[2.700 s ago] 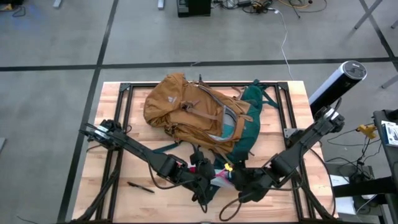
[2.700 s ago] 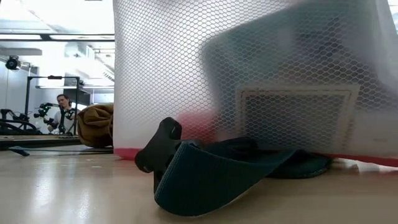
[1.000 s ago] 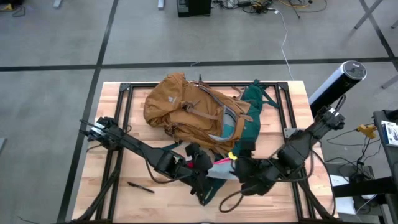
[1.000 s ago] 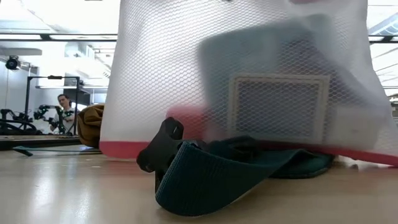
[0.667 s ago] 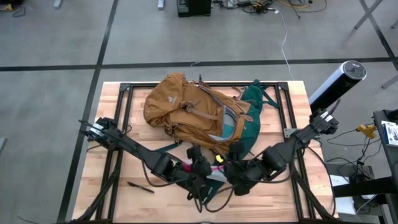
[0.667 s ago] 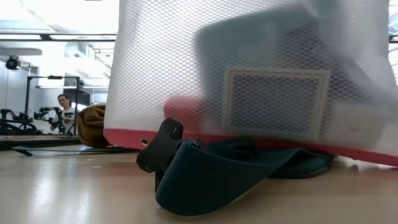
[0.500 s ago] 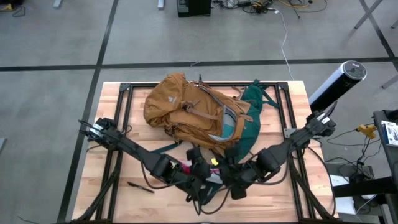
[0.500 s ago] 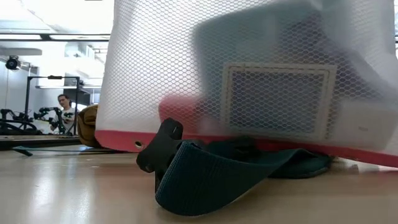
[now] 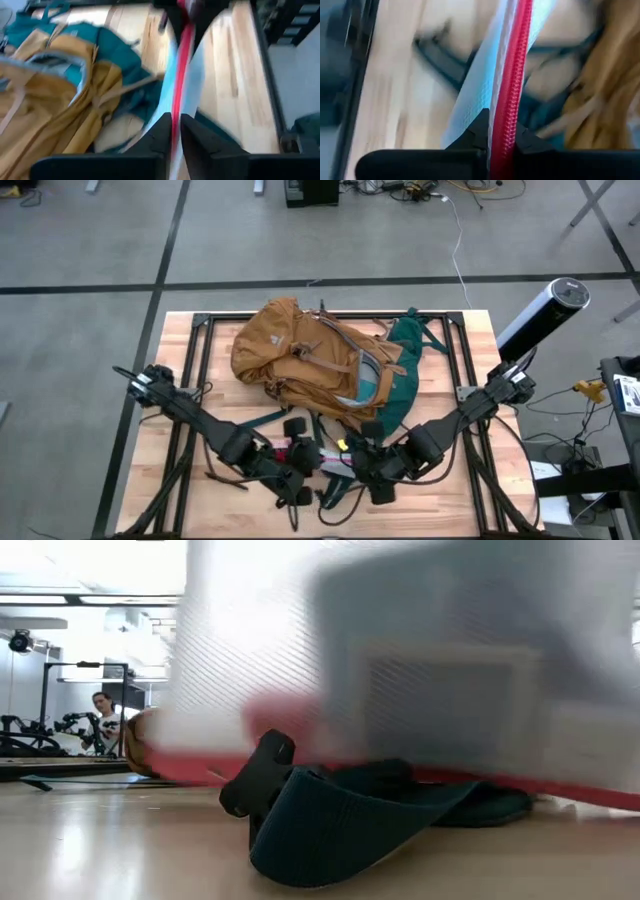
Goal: Unpack backpack
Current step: Open the pink zip bag
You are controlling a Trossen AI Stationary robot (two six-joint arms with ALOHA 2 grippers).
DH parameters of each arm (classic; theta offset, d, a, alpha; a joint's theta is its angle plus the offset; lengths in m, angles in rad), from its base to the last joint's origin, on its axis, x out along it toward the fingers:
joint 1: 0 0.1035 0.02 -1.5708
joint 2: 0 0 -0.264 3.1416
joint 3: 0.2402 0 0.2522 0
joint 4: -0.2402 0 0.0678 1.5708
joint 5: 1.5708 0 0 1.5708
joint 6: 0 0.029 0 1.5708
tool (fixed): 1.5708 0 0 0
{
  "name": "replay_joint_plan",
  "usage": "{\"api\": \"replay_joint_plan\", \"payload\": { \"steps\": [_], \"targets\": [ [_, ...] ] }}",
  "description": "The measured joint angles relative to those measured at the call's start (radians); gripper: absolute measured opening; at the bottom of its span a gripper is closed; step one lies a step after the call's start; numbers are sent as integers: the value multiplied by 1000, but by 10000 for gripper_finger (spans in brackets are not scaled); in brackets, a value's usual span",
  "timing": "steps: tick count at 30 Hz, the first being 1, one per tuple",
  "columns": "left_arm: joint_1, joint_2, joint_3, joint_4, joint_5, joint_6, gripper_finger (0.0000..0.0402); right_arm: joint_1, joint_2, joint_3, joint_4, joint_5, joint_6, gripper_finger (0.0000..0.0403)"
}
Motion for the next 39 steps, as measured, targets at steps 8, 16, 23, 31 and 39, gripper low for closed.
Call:
{"api": "replay_joint_plan", "payload": {
  "steps": [8,16,23,31,39],
  "targets": [
    [-24,-19,-15,-114,-93,-93,61,130,-19,-3,-560,-10,286,0],
    [16,-18,-77,-101,-192,-93,71,296,-69,-3,-539,203,551,0],
    [62,-16,-90,-97,-145,-88,67,402,-63,-9,-373,233,560,0],
    [63,-16,-91,103,-59,52,74,380,-51,-13,-342,248,615,0],
    [32,-23,-82,495,21,265,82,340,-49,-14,-235,249,458,0]
  ]
}}
